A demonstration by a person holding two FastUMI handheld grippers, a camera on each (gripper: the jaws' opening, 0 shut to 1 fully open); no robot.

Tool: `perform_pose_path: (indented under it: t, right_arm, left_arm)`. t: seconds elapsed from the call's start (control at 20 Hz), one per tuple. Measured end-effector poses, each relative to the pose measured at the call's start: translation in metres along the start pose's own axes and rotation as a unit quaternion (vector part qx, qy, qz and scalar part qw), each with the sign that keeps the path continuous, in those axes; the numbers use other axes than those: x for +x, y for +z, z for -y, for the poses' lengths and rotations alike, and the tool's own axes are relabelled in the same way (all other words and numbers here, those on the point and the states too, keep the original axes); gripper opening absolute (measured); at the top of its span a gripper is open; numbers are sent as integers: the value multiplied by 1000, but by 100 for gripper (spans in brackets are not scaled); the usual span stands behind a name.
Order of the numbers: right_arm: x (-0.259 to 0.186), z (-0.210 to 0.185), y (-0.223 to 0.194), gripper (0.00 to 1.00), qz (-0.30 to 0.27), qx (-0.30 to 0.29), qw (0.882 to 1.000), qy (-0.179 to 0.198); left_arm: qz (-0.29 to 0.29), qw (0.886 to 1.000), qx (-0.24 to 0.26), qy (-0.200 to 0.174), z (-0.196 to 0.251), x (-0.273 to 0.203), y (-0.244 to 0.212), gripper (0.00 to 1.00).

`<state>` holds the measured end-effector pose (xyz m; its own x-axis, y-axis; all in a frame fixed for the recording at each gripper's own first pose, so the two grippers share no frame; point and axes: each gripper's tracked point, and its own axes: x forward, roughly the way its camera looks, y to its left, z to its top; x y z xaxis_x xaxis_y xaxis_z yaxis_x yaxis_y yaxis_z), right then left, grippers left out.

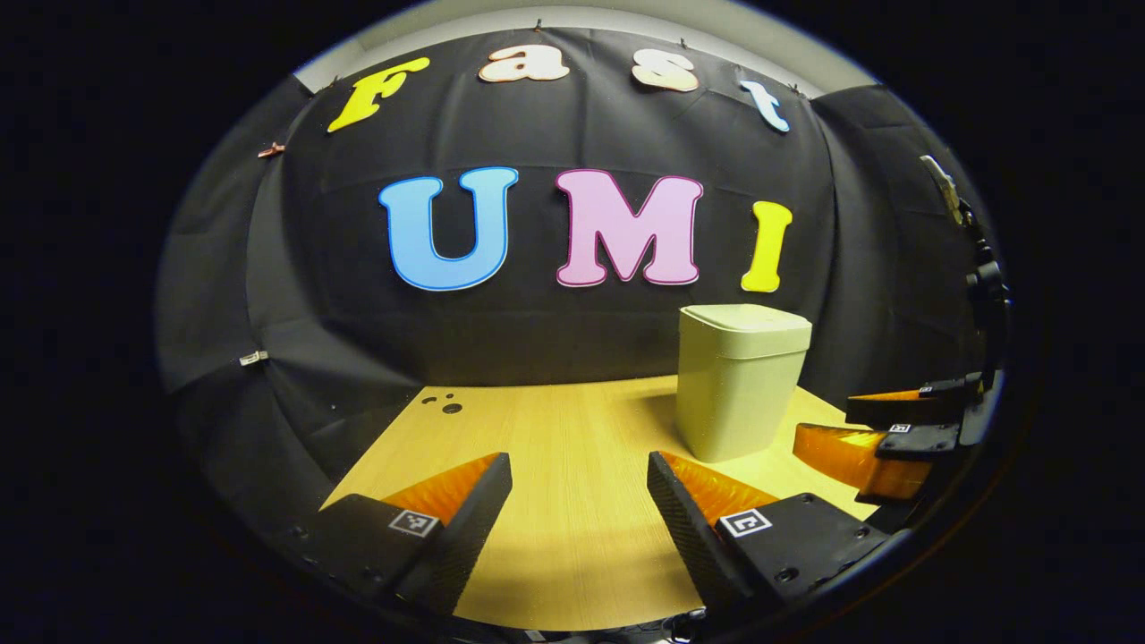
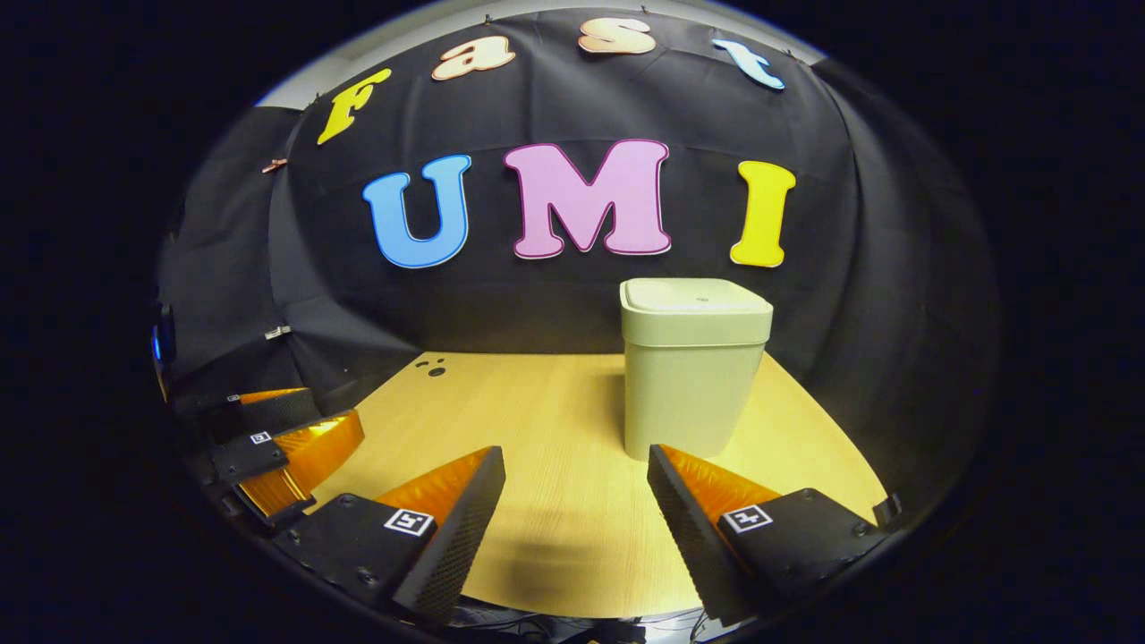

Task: Press the lid of the desktop garbage bin to open it, pick up the crumpled paper on the desktop and throw it into the bin, then pick up the pop can on the desktop and drop it into the bin, and finally close the garbage bin lid.

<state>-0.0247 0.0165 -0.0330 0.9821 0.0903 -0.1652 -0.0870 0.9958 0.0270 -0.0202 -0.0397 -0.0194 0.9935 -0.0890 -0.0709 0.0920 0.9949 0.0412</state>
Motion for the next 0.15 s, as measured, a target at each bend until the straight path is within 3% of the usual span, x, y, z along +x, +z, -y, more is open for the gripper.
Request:
perform_pose_path:
  t: [0.15]
  right_arm:
    - [-2,1,-7,100,-12,9,1000,-2]
  left_arm:
    - [0,1000,-9,-4,0,-3,-2,98]
